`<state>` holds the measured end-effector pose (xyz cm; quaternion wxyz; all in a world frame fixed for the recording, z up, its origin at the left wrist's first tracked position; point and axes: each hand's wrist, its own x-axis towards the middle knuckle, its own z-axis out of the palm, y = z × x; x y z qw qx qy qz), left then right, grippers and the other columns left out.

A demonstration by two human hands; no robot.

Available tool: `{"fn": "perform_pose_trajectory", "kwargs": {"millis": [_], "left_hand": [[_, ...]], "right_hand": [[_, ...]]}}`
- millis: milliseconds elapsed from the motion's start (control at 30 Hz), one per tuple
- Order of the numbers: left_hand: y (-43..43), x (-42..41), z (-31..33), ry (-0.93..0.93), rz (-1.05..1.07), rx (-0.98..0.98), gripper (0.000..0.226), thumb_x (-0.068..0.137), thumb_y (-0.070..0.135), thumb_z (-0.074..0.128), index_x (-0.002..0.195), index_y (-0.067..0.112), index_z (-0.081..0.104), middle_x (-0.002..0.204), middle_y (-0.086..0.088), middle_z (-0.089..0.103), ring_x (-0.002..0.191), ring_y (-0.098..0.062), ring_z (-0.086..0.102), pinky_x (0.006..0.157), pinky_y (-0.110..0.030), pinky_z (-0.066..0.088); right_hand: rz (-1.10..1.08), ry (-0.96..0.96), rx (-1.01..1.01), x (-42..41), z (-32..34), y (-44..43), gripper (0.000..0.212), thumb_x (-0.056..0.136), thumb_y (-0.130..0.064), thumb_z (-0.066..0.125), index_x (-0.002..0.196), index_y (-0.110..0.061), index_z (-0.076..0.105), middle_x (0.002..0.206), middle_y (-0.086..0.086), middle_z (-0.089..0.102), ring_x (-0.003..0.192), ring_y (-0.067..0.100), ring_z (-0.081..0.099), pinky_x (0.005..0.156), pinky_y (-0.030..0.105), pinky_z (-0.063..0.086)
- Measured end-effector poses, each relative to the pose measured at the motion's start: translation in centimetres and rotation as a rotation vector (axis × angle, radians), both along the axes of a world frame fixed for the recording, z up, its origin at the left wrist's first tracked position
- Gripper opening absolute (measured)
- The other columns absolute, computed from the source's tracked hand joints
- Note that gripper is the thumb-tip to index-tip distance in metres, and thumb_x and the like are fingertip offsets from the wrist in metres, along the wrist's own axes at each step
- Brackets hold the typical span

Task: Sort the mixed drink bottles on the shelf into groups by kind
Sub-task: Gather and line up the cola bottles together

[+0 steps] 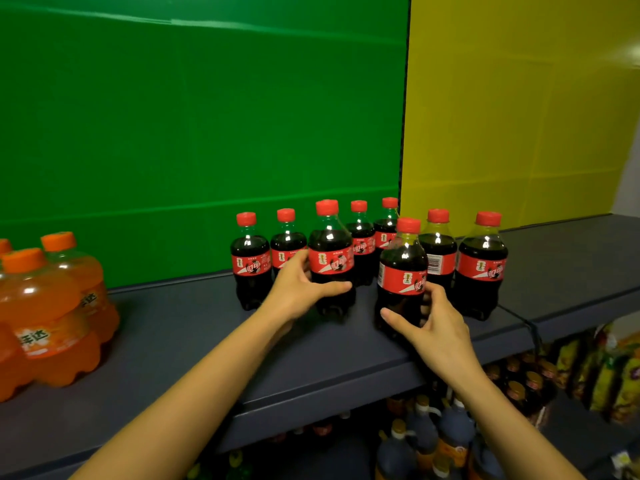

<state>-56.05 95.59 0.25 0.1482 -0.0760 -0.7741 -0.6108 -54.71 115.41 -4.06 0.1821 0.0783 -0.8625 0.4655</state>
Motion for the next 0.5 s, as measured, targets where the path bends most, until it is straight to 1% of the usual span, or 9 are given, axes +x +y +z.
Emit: {"fn": "perform_pose_trajectory", "kwargs": {"millis": [67, 133, 200, 233, 300, 367, 433, 500], "left_hand": [[-2.0, 1.3, 0.2, 0.008, 0.031, -0.022, 0.067, 0.064, 0.003, 0.080, 0.123, 0.007, 0.050, 0.119, -0.004, 0.062, 0.109, -0.014, 0.059, 0.093, -0.024, 0.048], [-3.8, 2.3, 0.1, 0.009, 0.063, -0.052, 0.063, 0.063, 0.002, 0.080, 0.120, 0.008, 0.051, 0.117, -0.005, 0.063, 0.107, -0.015, 0.060, 0.097, -0.029, 0.046], [-5.3, 3.1, -0.2, 0.003, 0.092, -0.070, 0.060, 0.064, 0.001, 0.079, 0.116, 0.012, 0.052, 0.112, -0.002, 0.063, 0.102, -0.011, 0.061, 0.092, -0.025, 0.047], [-5.8, 3.4, -0.4, -0.003, 0.104, -0.075, 0.059, 0.064, 0.001, 0.079, 0.115, 0.013, 0.052, 0.109, 0.001, 0.063, 0.098, -0.006, 0.061, 0.089, -0.021, 0.047], [-6.9, 3.8, -0.8, -0.009, 0.116, -0.096, 0.058, 0.065, 0.000, 0.078, 0.114, 0.014, 0.051, 0.104, 0.009, 0.062, 0.089, 0.009, 0.060, 0.084, -0.012, 0.048], [-7.6, 4.1, -1.2, -0.007, 0.119, -0.128, 0.059, 0.064, -0.002, 0.078, 0.114, 0.013, 0.050, 0.101, 0.012, 0.060, 0.081, 0.016, 0.059, 0.074, -0.002, 0.045], [-8.0, 4.2, -1.4, -0.004, 0.125, -0.145, 0.061, 0.065, -0.001, 0.078, 0.117, 0.013, 0.049, 0.103, 0.013, 0.059, 0.086, 0.012, 0.058, 0.071, 0.002, 0.043], [-8.3, 4.2, -1.5, 0.002, 0.131, -0.167, 0.062, 0.065, 0.001, 0.078, 0.118, 0.015, 0.049, 0.105, 0.014, 0.058, 0.091, 0.011, 0.056, 0.072, 0.003, 0.042]], "right_hand": [[0.035, 0.008, -0.012, -0.1, 0.2, -1.3, 0.073, 0.070, -0.045, 0.072, 0.128, -0.019, 0.038, 0.129, 0.000, 0.054, 0.119, 0.019, 0.051, 0.099, 0.045, 0.043], [0.068, 0.012, -0.015, -0.4, 0.4, -2.8, 0.071, 0.070, -0.044, 0.073, 0.127, -0.019, 0.039, 0.128, 0.000, 0.055, 0.118, 0.018, 0.052, 0.098, 0.044, 0.044], [0.100, 0.013, -0.004, -0.7, 0.7, -4.4, 0.071, 0.069, -0.044, 0.074, 0.126, -0.019, 0.040, 0.126, 0.000, 0.056, 0.116, 0.017, 0.053, 0.097, 0.042, 0.045], [0.115, 0.013, 0.002, -0.8, 0.8, -5.1, 0.070, 0.069, -0.044, 0.074, 0.125, -0.019, 0.040, 0.125, 0.000, 0.057, 0.115, 0.017, 0.053, 0.097, 0.041, 0.045], [0.142, 0.015, 0.012, -1.1, 1.0, -6.4, 0.070, 0.068, -0.043, 0.075, 0.124, -0.018, 0.041, 0.125, -0.001, 0.056, 0.116, 0.016, 0.053, 0.098, 0.039, 0.043], [0.163, 0.013, 0.017, -1.3, 1.0, -7.6, 0.070, 0.068, -0.042, 0.076, 0.123, -0.017, 0.041, 0.125, -0.001, 0.055, 0.116, 0.017, 0.052, 0.099, 0.038, 0.042], [0.172, 0.011, 0.026, -1.5, 1.0, -8.6, 0.069, 0.068, -0.042, 0.076, 0.121, -0.017, 0.041, 0.124, -0.001, 0.056, 0.115, 0.017, 0.053, 0.099, 0.037, 0.041], [0.177, 0.010, 0.026, -1.7, 0.9, -9.4, 0.068, 0.067, -0.043, 0.076, 0.119, -0.018, 0.041, 0.122, -0.002, 0.056, 0.114, 0.018, 0.053, 0.100, 0.040, 0.041]]}}
